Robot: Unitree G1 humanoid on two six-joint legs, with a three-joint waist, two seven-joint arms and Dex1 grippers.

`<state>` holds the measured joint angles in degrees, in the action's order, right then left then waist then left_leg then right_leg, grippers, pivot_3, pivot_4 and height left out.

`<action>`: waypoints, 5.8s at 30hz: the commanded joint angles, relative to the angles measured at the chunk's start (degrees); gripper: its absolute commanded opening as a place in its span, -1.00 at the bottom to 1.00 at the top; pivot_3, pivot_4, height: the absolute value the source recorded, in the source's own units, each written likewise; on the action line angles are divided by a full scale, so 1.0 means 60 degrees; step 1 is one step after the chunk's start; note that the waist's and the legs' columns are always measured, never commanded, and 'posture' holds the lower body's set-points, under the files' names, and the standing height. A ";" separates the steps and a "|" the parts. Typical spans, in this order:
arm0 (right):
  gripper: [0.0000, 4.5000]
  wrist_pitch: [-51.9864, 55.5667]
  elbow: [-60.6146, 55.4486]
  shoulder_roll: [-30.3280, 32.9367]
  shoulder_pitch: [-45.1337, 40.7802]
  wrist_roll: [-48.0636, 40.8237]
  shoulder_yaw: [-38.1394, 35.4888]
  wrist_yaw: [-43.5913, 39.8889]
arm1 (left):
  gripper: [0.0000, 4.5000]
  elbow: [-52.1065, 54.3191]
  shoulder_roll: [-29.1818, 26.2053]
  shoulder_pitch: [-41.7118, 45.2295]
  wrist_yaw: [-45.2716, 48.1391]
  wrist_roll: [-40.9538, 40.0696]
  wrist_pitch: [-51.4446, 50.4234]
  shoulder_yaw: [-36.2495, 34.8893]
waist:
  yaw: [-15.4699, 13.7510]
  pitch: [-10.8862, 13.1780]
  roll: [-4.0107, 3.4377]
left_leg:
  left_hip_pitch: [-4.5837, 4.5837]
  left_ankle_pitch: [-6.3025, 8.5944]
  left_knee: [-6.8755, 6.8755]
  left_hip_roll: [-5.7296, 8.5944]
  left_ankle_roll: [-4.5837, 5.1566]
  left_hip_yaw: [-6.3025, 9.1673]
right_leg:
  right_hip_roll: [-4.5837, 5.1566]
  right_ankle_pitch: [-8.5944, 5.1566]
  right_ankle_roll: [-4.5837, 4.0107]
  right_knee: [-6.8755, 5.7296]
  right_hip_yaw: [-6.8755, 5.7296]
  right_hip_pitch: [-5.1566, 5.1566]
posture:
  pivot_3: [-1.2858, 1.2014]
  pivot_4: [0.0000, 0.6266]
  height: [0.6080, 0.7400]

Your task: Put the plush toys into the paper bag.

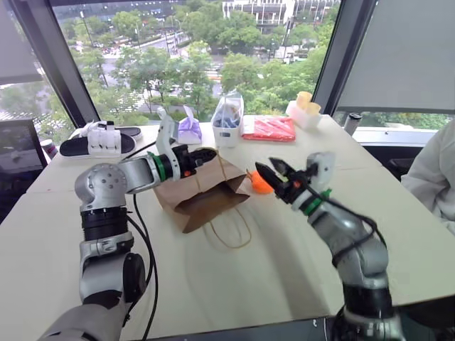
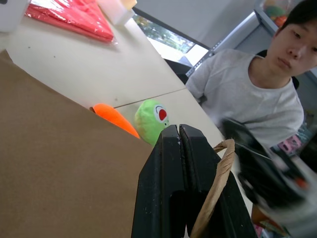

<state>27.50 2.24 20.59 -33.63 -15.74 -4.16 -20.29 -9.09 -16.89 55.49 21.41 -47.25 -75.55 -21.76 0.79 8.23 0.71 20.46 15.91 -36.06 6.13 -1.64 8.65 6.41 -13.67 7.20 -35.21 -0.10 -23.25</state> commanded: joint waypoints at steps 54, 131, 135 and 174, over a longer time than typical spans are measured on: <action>-0.97 -0.2031 -0.2298 0.0530 0.0534 0.2342 0.3502 -0.2756 | -1.00 -0.0877 0.0183 0.0774 -0.0590 -0.0721 0.0687 -0.0655 | 0.0078 0.0001 0.0014 | -0.0001 0.0018 -0.0015 -0.0013 0.0025 -0.0088 | 0.0009 0.0002 0.0009 0.0007 0.0043 -0.0028 | 0.03 -0.52 1.00; -0.20 -0.3514 0.8128 -0.0315 -0.2502 0.4755 0.0842 0.3055 | -1.00 -0.0267 0.0357 0.0072 -0.1563 -0.1800 0.0758 -0.0638 | 0.0041 -0.0001 0.0019 | -0.0002 0.0014 -0.0004 -0.0010 0.0020 -0.0101 | 0.0000 0.0004 0.0003 0.0013 0.0087 -0.0032 | 0.03 -0.52 1.00; -0.98 -0.3619 0.8023 -0.0238 -0.2440 0.4790 0.0936 0.3110 | -1.00 -0.0281 0.0357 0.0070 -0.1535 -0.1795 0.0760 -0.0615 | 0.0052 -0.0001 0.0019 | -0.0003 0.0014 -0.0005 -0.0010 0.0020 -0.0101 | 0.0000 0.0004 0.0003 0.0012 0.0086 -0.0031 | 0.03 -0.52 1.00; -0.98 -0.5657 0.5937 -0.2038 -0.3106 0.5097 0.3940 0.0423 | -1.00 -0.0786 0.0480 0.0662 -0.2168 -0.2789 0.0363 -0.1365 | 0.0083 -0.0001 0.0024 | 0.0003 0.0016 0.0005 -0.0012 0.0019 -0.0092 | -0.0011 0.0004 0.0004 0.0006 0.0101 -0.0057 | 0.03 -0.52 1.00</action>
<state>-4.20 37.32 9.34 -50.47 14.09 19.48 -18.66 -15.92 -13.55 58.78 8.46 -61.96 -73.48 -29.12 1.29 8.23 0.86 20.47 16.01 -36.03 6.05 -1.53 8.10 6.34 -13.64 7.22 -35.17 0.51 -23.59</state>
